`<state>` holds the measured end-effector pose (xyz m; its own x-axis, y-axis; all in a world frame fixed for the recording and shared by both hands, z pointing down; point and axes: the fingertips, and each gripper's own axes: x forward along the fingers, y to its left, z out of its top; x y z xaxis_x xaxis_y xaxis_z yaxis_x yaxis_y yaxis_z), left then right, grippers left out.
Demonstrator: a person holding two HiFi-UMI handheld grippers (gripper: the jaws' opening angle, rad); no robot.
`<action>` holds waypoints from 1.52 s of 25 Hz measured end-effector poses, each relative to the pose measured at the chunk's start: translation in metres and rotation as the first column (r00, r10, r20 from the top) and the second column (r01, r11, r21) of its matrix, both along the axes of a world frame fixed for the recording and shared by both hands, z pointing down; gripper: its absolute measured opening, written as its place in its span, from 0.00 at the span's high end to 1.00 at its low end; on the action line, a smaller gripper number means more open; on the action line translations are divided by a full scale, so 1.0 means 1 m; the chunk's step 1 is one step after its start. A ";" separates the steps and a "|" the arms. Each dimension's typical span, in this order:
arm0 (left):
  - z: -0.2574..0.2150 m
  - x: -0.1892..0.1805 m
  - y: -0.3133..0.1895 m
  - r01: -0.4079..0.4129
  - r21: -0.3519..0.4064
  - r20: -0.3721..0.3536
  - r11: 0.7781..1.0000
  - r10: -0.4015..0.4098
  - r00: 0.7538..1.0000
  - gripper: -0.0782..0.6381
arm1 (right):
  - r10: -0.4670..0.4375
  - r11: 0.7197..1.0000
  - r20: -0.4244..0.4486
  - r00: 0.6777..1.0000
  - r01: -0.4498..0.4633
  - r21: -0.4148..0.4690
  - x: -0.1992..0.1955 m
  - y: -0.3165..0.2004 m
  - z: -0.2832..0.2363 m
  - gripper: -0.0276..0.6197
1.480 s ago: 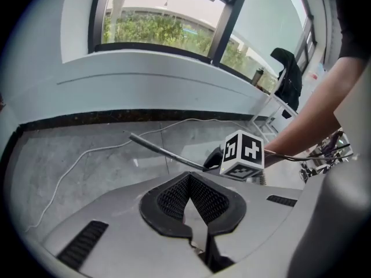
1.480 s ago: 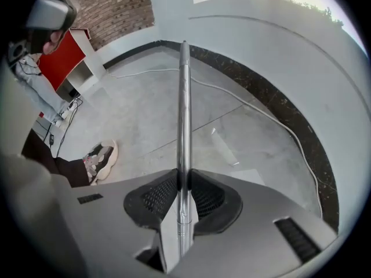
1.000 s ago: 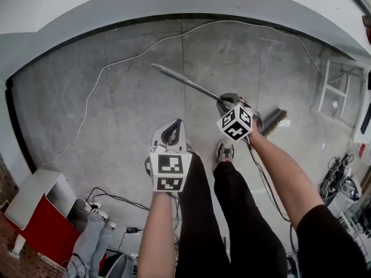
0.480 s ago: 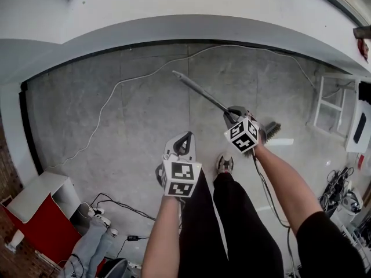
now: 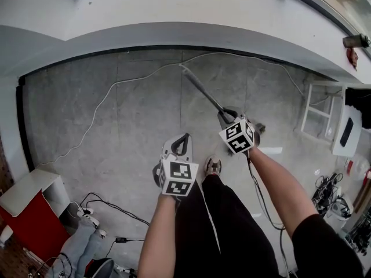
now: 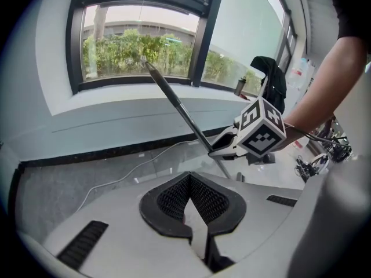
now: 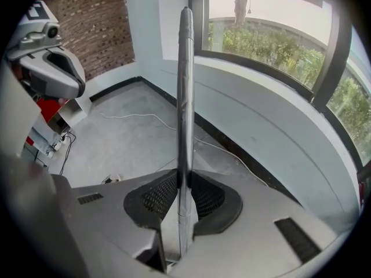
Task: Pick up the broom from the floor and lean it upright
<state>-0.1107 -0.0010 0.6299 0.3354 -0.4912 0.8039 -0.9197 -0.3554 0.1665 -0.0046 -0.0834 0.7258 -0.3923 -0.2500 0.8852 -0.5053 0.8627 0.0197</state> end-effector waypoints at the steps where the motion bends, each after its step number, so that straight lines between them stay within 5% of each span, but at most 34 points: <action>1: -0.004 0.002 0.000 -0.001 0.006 -0.001 1.000 0.001 1.000 0.89 | 0.012 1.000 0.004 1.000 -0.012 0.007 0.002 -0.002 -0.005 0.85; 13: -0.036 0.026 -0.011 -0.042 0.069 -0.012 0.997 0.043 0.999 0.89 | 0.117 0.989 0.088 0.989 -0.124 0.079 0.010 -0.028 -0.055 0.85; 38: -0.055 0.039 -0.018 -0.091 0.099 0.017 0.991 0.090 0.996 0.89 | 0.313 0.897 0.302 0.901 -0.385 0.217 0.027 -0.092 -0.129 0.85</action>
